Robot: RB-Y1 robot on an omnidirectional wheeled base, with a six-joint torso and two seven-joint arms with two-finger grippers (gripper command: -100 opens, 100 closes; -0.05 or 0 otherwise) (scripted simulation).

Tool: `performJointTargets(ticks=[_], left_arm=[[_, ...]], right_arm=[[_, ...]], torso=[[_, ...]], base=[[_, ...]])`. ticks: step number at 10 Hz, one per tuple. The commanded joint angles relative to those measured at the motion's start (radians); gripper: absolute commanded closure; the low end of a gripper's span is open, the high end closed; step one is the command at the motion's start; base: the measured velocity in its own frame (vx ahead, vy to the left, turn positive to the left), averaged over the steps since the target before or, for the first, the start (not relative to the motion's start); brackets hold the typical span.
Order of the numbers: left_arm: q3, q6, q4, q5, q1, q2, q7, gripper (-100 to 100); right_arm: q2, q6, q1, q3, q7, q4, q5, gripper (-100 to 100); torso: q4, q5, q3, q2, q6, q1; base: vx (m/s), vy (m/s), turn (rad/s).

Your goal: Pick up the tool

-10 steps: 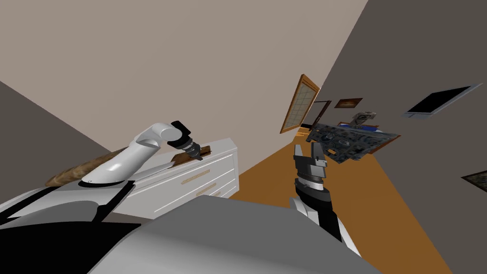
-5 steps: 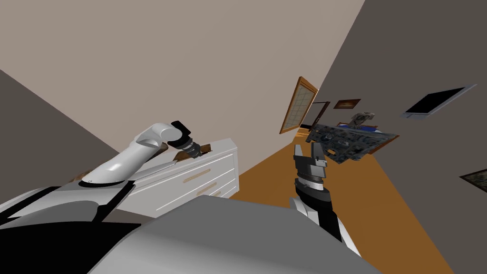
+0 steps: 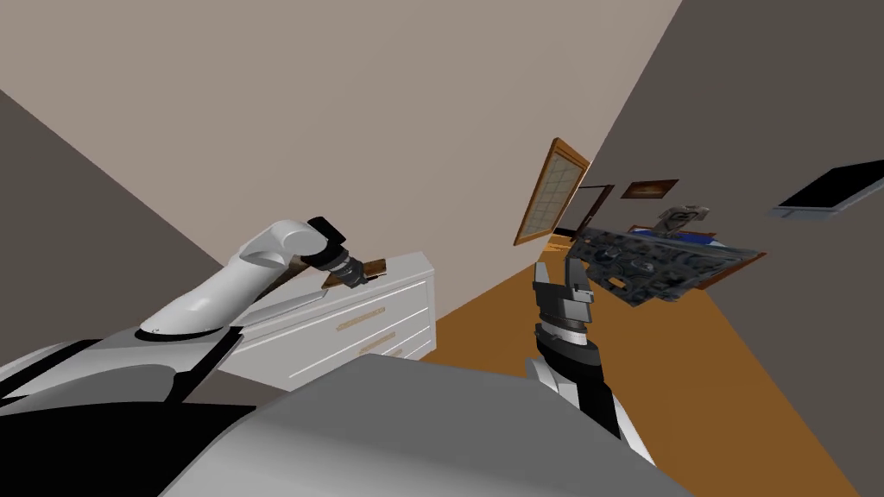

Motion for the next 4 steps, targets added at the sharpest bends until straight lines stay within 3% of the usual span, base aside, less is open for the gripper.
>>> performJointTargets(ticks=[1, 2, 3, 4], left_arm=[[0.015, 0.017, -0.028, 0.023, 0.004, 0.005, 0.012, 100], [0.025, 0.031, -0.056, 0.043, 0.006, 0.009, 0.024, 100], [0.025, 0.024, -0.046, 0.035, 0.01, 0.007, 0.02, 100], [0.028, 0.026, -0.049, 0.037, 0.011, 0.008, 0.02, 0]], right_arm=[[0.0, 0.0, 0.0, 0.0, 0.0, 0.0, 0.0, 0], [0.0, 0.0, 0.0, 0.0, 0.0, 0.0, 0.0, 0], [0.0, 0.0, 0.0, 0.0, 0.0, 0.0, 0.0, 0], [0.0, 0.0, 0.0, 0.0, 0.0, 0.0, 0.0, 0]], torso=[[0.0, 0.0, 0.0, 0.0, 0.0, 0.0], [0.0, 0.0, 0.0, 0.0, 0.0, 0.0], [0.0, 0.0, 0.0, 0.0, 0.0, 0.001], [0.0, 0.001, 0.0, 0.001, 0.001, 0.001]], base=[[0.079, 0.003, 0.102], [0.078, 0.011, 0.122], [0.034, 0.004, 0.033], [0.005, 0.0, -0.006]])
